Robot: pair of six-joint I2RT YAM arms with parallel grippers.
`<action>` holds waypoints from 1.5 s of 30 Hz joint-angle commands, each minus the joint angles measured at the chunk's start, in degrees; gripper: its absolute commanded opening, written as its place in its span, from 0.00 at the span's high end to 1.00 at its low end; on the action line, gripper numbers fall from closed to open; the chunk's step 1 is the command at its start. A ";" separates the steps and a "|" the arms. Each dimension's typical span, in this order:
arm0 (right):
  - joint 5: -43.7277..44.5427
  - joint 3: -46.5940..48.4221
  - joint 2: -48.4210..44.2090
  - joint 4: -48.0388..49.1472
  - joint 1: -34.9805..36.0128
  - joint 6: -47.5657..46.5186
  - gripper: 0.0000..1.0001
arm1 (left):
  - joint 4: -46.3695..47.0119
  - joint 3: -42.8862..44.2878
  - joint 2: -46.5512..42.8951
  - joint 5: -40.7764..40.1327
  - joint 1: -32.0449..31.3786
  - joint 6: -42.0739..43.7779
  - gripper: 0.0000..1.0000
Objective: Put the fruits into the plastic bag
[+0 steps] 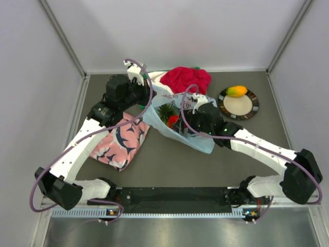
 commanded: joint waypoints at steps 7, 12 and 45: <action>-2.74 -0.18 -6.59 5.29 0.79 -2.90 0.20 | 2.19 0.65 -1.39 0.59 0.10 0.00 1.00; -1.33 1.32 -2.82 2.83 0.70 -2.12 0.20 | 2.10 0.65 -1.48 0.59 0.10 -0.08 1.00; 7.20 3.17 3.90 0.78 3.34 0.26 0.02 | 2.02 0.65 -1.65 0.06 0.02 0.09 1.00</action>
